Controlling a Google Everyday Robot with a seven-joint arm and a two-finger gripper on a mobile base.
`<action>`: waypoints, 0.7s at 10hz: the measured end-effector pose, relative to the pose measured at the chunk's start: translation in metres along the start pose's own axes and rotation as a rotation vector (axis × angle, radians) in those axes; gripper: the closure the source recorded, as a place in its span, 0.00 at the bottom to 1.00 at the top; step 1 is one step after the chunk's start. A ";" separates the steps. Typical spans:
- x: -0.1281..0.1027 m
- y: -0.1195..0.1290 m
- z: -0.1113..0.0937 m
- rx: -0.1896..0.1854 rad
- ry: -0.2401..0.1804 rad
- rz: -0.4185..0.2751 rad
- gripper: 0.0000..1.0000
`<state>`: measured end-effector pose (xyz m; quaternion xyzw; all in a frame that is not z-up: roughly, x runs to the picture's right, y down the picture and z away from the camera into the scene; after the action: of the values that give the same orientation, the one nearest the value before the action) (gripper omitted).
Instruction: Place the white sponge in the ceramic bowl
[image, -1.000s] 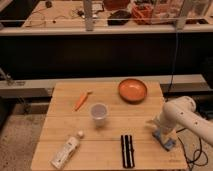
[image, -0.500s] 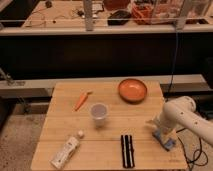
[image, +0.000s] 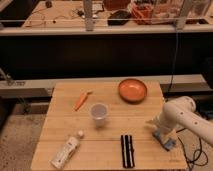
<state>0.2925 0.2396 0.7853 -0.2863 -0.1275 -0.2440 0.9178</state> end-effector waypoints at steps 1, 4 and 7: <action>0.000 0.004 -0.003 -0.004 -0.002 0.001 0.20; 0.011 0.026 -0.008 -0.023 -0.001 0.027 0.20; 0.019 0.044 -0.008 -0.030 -0.010 0.046 0.20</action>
<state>0.3328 0.2592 0.7655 -0.3040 -0.1219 -0.2232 0.9181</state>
